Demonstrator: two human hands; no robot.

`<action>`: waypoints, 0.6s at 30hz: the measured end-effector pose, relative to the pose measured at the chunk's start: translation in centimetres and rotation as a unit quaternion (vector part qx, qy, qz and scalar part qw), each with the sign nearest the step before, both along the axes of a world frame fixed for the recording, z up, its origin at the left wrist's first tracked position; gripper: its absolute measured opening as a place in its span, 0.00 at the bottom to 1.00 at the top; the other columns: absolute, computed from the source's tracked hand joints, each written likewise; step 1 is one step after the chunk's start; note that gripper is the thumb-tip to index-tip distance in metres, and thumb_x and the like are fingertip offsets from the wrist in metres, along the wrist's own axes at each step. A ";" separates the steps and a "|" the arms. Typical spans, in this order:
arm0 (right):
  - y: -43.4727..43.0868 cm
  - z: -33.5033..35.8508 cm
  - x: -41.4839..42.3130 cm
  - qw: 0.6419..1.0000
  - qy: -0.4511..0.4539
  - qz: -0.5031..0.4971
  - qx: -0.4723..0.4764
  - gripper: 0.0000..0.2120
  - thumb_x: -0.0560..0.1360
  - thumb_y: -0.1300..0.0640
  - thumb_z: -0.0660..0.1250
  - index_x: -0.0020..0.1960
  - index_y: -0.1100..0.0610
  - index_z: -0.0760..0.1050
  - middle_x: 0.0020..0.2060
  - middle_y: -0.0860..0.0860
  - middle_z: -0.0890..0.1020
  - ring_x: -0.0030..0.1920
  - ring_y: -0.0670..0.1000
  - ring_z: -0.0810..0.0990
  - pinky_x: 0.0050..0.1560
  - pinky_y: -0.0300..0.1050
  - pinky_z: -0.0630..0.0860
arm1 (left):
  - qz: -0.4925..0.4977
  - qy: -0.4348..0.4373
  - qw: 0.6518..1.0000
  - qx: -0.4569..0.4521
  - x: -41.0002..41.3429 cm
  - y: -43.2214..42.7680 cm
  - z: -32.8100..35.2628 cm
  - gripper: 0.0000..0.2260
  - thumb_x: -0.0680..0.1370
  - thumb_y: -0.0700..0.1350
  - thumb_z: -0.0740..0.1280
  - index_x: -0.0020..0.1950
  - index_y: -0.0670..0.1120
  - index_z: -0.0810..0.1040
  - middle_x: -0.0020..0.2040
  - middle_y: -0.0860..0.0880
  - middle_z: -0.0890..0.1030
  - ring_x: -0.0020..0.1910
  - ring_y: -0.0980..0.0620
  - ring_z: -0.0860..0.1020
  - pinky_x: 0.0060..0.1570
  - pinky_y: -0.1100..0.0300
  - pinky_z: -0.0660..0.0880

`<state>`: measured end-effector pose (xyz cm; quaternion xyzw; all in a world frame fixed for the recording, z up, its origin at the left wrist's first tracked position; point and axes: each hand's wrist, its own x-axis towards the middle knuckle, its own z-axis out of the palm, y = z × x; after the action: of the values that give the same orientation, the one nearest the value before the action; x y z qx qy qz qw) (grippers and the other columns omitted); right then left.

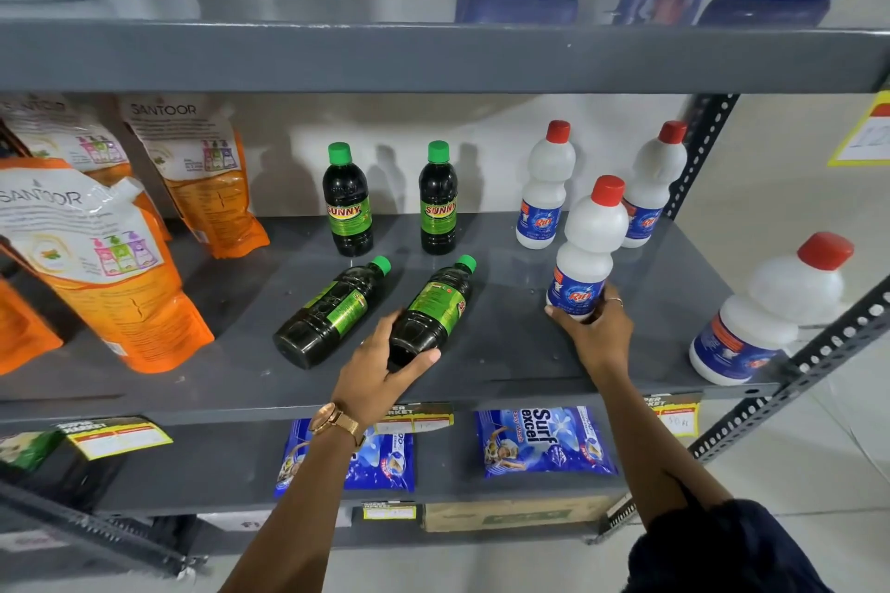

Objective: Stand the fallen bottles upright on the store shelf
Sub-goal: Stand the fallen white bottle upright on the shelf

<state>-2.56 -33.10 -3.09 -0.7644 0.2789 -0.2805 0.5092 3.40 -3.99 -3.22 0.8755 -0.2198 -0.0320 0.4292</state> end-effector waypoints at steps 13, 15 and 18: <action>1.8 -1.1 -8.7 0.999 0.002 0.043 0.001 0.27 0.65 0.54 0.78 0.60 0.53 0.72 0.52 0.50 0.82 0.51 0.48 0.82 0.50 0.40 0.78 | 0.009 -0.097 0.970 0.225 -0.2 2.0 -0.8 0.47 0.66 0.75 0.52 0.75 0.45 0.52 0.72 0.40 0.67 0.68 0.40 0.69 0.62 0.46 0.71; 2.0 -1.1 -9.2 0.999 0.005 0.044 0.001 0.27 0.65 0.54 0.78 0.60 0.51 0.70 0.52 0.48 0.81 0.51 0.47 0.82 0.47 0.35 0.76 | 0.021 -0.134 0.954 0.268 -0.5 1.9 -1.5 0.45 0.69 0.74 0.47 0.75 0.42 0.54 0.74 0.40 0.62 0.73 0.42 0.61 0.70 0.46 0.62; 1.8 -1.2 -9.5 0.999 0.010 0.047 -0.005 0.27 0.65 0.53 0.77 0.61 0.50 0.70 0.53 0.48 0.81 0.51 0.48 0.81 0.48 0.38 0.76 | 0.027 -0.156 0.941 0.298 -0.8 1.6 -1.8 0.42 0.72 0.72 0.44 0.74 0.42 0.57 0.76 0.42 0.60 0.74 0.44 0.57 0.73 0.46 0.56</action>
<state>-12.04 -31.25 -4.29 -0.7819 0.2463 -0.2497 0.5154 2.61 -2.41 -5.06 0.9629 -0.2409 0.0528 0.1091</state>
